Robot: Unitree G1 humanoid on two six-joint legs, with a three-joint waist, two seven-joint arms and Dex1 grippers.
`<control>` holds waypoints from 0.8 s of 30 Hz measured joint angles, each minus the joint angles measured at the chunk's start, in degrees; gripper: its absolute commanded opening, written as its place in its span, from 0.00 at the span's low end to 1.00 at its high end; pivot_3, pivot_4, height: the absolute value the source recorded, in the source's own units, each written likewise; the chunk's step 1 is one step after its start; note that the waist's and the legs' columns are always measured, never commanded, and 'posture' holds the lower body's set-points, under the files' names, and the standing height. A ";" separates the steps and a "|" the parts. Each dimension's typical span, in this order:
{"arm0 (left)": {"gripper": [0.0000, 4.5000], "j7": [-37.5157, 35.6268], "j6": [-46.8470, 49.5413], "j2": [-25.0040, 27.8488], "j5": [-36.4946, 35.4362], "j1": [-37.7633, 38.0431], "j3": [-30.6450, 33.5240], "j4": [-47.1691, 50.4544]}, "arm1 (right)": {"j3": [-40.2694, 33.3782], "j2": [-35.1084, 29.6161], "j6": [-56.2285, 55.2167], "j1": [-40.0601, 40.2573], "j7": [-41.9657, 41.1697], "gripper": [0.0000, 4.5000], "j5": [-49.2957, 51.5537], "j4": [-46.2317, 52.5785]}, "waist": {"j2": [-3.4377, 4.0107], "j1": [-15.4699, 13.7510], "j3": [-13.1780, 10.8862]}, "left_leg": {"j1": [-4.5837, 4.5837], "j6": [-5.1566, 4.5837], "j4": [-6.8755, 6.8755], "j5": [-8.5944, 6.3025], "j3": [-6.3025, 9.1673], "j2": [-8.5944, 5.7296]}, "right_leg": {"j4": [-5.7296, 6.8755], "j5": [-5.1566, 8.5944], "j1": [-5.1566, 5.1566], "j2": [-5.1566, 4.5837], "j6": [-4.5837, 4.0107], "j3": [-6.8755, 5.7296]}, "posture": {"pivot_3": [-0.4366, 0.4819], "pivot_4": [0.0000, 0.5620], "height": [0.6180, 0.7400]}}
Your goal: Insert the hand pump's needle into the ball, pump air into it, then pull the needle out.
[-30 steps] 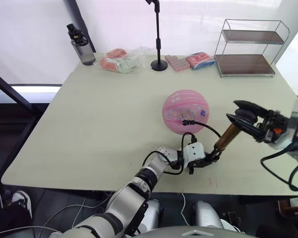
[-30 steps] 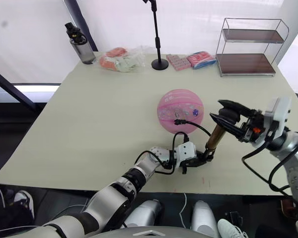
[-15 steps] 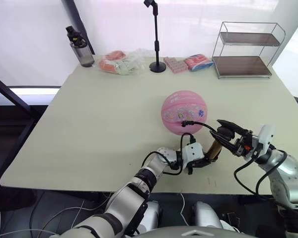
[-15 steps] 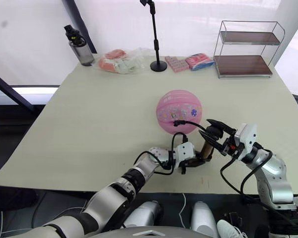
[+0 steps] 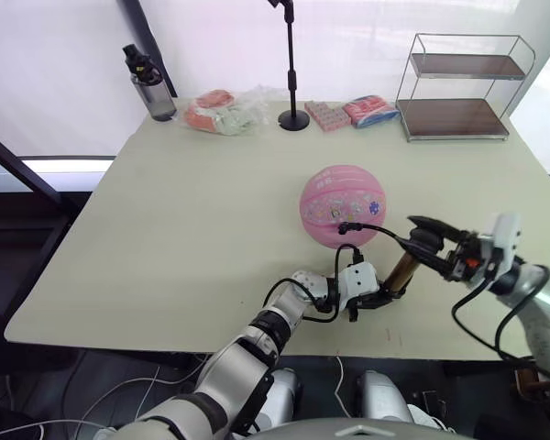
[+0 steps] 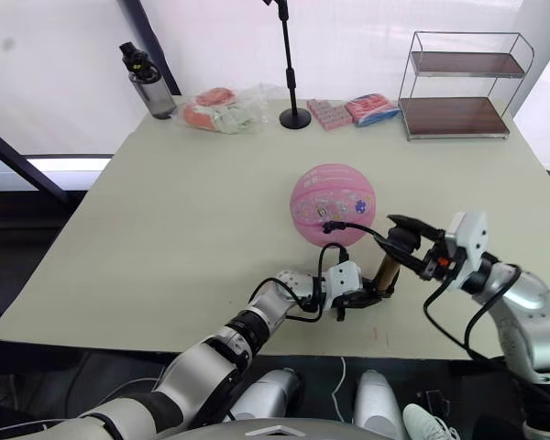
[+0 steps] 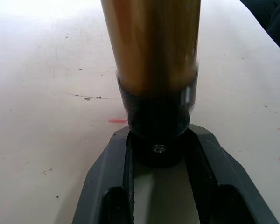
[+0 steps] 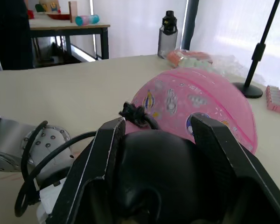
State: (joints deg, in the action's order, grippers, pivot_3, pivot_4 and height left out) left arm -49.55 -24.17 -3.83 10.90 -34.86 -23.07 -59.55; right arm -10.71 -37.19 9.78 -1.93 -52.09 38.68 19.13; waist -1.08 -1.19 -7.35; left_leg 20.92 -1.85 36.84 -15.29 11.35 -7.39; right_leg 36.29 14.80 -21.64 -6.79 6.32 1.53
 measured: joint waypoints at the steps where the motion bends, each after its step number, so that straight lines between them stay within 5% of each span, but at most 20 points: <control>1: 0.24 -0.07 0.00 -0.02 0.00 -0.01 -0.01 0.00 | -1.03 -0.85 1.21 -0.34 0.08 0.43 1.38 1.05 | -0.02 -0.02 -0.02 | 0.01 0.00 0.00 0.00 0.00 0.00 | -0.01 0.00 0.00 0.00 0.00 -0.01 | 0.48 0.27 0.96; 13: 0.24 -0.20 0.00 0.00 0.01 -0.12 -0.02 0.13 | -11.49 -8.80 12.49 -8.86 2.66 0.43 15.36 7.39 | -0.15 -0.15 -0.26 | 0.03 0.00 -0.01 0.00 -0.01 0.01 | -0.05 0.00 0.01 -0.01 0.01 -0.03 | 0.48 0.27 0.96; 24: 0.24 -0.28 -0.01 -0.04 0.10 -0.14 -0.09 0.34 | -11.77 -7.62 13.27 -8.29 2.90 0.43 14.25 8.48 | -0.13 -0.26 -0.36 | 0.07 0.00 -0.01 0.00 0.01 0.02 | -0.06 0.00 -0.03 -0.01 0.01 -0.05 | 0.48 0.27 0.96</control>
State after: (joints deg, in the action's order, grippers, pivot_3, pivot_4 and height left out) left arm -49.83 -24.17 -3.87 11.00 -35.00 -23.16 -59.21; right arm -22.48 -44.80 23.06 -10.23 -49.19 52.93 27.61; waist -1.21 -1.45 -7.71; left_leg 20.99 -1.85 36.84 -15.29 11.36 -7.37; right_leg 36.23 14.79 -21.67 -6.80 6.33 1.48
